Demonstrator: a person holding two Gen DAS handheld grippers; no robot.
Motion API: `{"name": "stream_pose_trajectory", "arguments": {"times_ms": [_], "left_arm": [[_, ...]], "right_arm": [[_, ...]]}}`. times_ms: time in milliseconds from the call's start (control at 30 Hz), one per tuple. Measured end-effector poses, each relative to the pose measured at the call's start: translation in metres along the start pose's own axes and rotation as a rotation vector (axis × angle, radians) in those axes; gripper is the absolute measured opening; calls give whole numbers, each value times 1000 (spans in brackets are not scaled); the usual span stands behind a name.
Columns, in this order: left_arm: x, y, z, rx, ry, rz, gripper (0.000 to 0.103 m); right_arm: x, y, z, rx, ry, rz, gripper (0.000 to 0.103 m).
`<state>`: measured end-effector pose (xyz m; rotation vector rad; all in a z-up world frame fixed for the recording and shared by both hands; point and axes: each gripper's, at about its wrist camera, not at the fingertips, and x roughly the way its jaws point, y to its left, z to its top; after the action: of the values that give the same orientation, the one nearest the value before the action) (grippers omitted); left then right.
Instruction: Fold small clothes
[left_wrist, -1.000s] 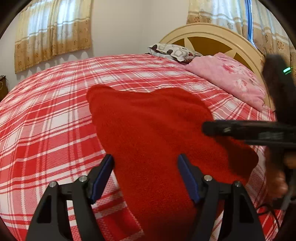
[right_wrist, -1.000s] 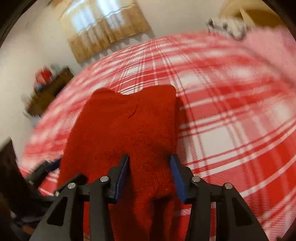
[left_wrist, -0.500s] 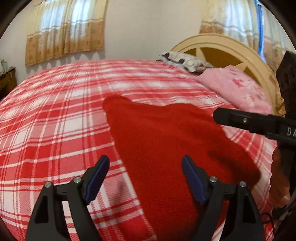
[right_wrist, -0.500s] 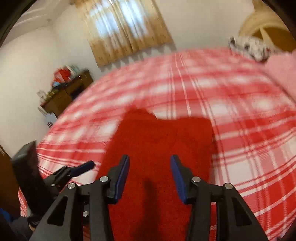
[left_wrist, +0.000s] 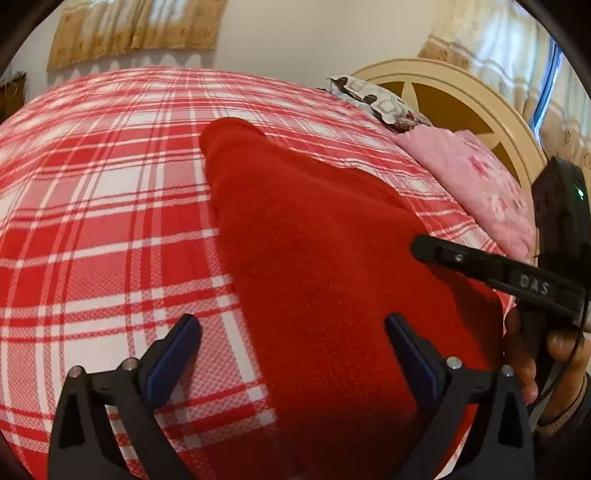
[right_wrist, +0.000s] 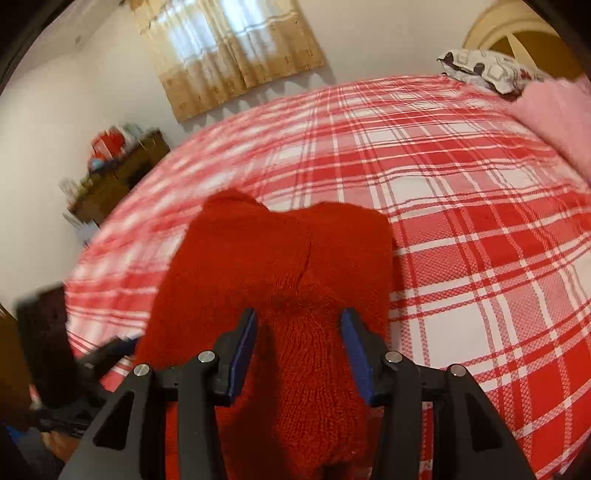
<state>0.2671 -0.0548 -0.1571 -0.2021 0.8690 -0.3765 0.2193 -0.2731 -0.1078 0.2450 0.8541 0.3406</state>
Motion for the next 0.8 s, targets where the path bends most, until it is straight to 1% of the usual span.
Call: {"name": "stream_pose_trajectory", "arguments": {"times_ms": [33,67,100,133,233,333,433,533,633,700,800], "left_arm": [[-1,-1,-1,0,-3,2,102],[-2,-1,-2,2,-6,5,102],[-2,-2,-3,4,-8,7,102],[-3,-1,-4,2,-10,7,102],[-3,1,-5,-6,-11,-2,102],[-3,1,-5,-3,-13,3,102],[-3,1,-6,-1,-14,8,103],[-3,0,-6,-2,-14,7,102],[-3,1,-6,-2,-14,7,103],[-3,1,-5,-6,-12,0,103],[-4,3,-5,-16,-16,-12,102]], "right_arm": [[-4,-7,1,37,-12,23,52],[-7,-14,3,69,-21,23,54],[-10,-22,3,97,-29,20,59],[-12,-31,4,126,-31,14,60],[-10,-55,5,204,-23,14,61],[-4,-70,2,257,-1,25,61],[7,-78,1,299,28,75,62],[12,-77,3,306,13,101,63],[22,-81,6,332,49,128,64],[25,-83,6,344,53,142,64],[28,-79,6,325,57,142,64]]}}
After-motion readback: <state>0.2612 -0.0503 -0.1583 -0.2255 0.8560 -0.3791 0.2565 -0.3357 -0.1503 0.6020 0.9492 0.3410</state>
